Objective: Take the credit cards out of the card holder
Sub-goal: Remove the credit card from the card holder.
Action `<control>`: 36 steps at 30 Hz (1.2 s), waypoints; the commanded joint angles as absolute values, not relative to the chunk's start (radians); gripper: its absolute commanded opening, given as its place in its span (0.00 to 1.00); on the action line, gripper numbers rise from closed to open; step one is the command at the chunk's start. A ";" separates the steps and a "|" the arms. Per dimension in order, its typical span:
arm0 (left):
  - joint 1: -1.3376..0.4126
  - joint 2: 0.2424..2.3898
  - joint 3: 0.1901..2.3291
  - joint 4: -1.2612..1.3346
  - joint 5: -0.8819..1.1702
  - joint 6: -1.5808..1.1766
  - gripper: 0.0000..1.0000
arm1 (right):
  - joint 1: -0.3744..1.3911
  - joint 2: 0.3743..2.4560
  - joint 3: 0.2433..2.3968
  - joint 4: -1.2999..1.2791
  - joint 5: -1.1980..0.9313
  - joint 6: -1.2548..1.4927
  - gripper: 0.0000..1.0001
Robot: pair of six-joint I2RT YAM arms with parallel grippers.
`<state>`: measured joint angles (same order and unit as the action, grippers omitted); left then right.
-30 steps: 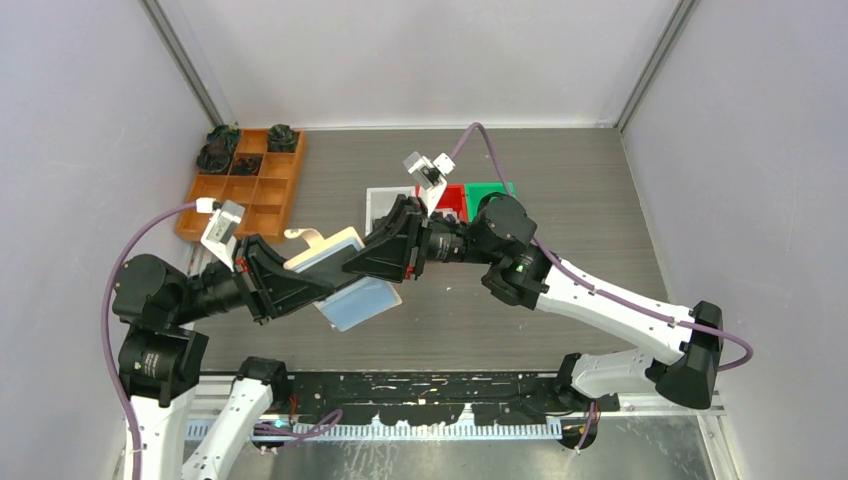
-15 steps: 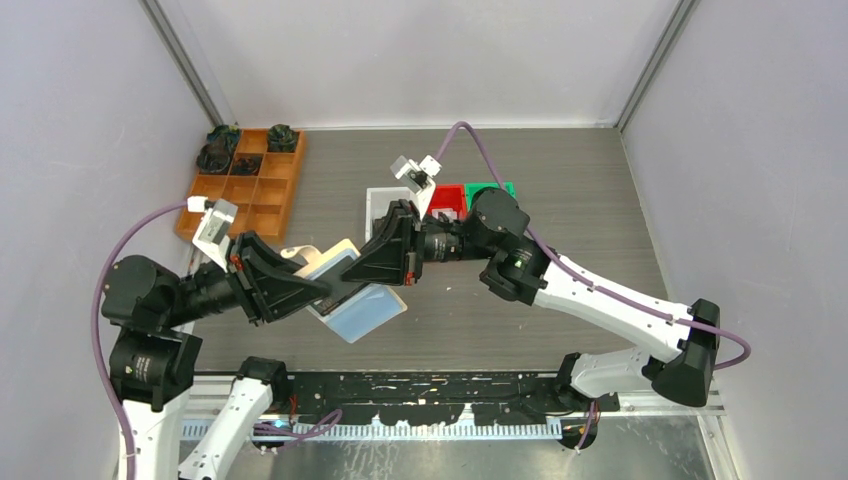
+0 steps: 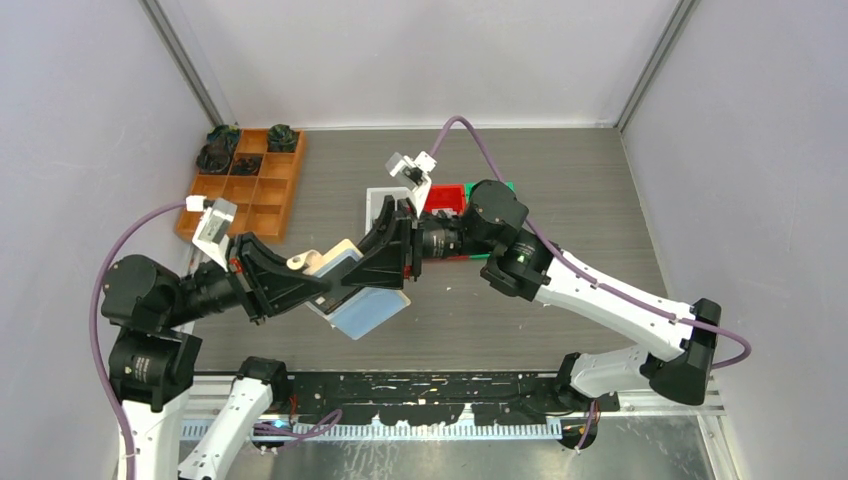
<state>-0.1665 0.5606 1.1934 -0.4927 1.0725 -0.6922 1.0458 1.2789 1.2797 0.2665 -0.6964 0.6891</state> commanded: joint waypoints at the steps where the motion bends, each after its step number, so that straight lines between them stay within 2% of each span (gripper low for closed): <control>1: -0.169 0.568 1.199 -0.541 0.977 -0.622 0.00 | 1.038 1.256 1.340 0.239 -0.578 0.654 0.50; 4: -0.169 0.564 1.181 -0.561 0.868 -0.591 0.00 | 1.005 1.182 1.295 0.242 -0.369 0.695 0.61; 10: -0.169 0.580 1.145 -0.562 0.618 -0.609 0.00 | 0.977 1.080 1.183 0.288 -0.201 0.829 0.61; 16: -0.169 0.569 1.115 -0.517 0.530 -0.653 0.00 | 1.002 1.134 1.106 0.424 -0.269 0.986 0.59; 20: -0.169 0.560 1.111 -0.517 0.509 -0.664 0.00 | 1.037 1.198 1.079 0.469 -0.278 1.012 0.54; 31: -0.169 0.577 1.122 -0.516 0.578 -0.721 0.00 | 1.043 1.282 1.044 0.535 -0.277 1.045 0.44; 36: -0.169 0.569 1.112 -0.499 0.591 -0.751 0.00 | 1.044 1.322 1.056 0.586 -0.294 1.078 0.44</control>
